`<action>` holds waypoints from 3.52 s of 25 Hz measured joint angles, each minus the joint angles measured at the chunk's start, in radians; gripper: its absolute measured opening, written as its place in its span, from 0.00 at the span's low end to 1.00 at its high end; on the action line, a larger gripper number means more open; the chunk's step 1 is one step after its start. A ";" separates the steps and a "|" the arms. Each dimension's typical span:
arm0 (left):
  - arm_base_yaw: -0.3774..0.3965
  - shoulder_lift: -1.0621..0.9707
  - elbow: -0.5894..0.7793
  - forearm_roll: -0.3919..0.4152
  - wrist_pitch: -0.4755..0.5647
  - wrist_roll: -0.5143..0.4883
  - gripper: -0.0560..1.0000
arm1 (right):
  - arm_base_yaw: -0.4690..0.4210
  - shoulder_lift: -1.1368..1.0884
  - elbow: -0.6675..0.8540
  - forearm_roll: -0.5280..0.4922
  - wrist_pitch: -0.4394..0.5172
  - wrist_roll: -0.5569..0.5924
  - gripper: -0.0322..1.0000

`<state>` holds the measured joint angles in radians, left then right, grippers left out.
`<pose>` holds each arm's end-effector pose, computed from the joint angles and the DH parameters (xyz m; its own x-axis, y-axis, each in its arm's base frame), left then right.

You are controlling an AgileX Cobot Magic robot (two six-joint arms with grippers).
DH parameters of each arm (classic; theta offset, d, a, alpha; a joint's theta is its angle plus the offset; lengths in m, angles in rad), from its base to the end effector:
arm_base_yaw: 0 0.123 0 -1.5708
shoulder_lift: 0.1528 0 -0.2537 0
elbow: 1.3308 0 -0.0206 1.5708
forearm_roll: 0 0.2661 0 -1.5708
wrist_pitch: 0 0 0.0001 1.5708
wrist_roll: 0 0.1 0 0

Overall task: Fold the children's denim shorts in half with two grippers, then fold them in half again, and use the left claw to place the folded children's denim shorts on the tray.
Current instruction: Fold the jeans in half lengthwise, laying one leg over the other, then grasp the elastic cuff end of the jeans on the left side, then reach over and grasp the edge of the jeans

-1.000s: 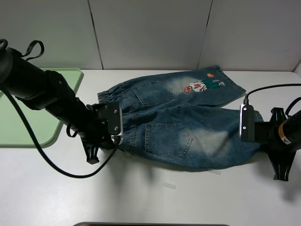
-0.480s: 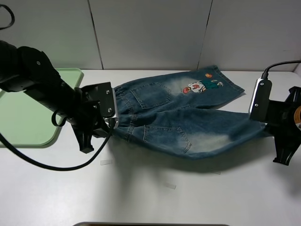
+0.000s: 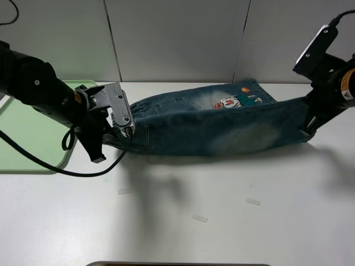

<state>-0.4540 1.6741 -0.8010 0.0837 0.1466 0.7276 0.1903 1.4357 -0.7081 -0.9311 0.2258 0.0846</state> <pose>0.2939 -0.1421 0.1144 -0.1842 0.8961 -0.4038 0.8205 0.3664 0.4388 0.2983 0.0391 0.1652 -0.4177 -0.8225 -0.3859 -0.5503 0.5670 -0.6129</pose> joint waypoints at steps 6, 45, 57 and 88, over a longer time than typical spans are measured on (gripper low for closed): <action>0.099 0.000 0.000 0.064 -0.103 -0.101 0.13 | 0.000 0.072 -0.082 0.000 -0.006 0.020 0.01; 0.296 0.172 0.004 0.032 -0.699 0.094 0.13 | -0.061 0.482 -0.492 0.000 -0.242 0.023 0.01; 0.306 0.234 0.004 0.023 -0.775 0.094 0.28 | -0.111 0.524 -0.493 -0.003 -0.349 0.023 0.01; 0.315 -0.173 0.005 0.008 -0.889 -0.493 0.76 | -0.098 0.294 -0.493 0.406 -0.597 -0.025 0.70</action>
<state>-0.1390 1.5009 -0.7958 0.0919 -0.7423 0.2348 0.0926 1.7294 -1.2012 -0.5248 -0.3714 0.0592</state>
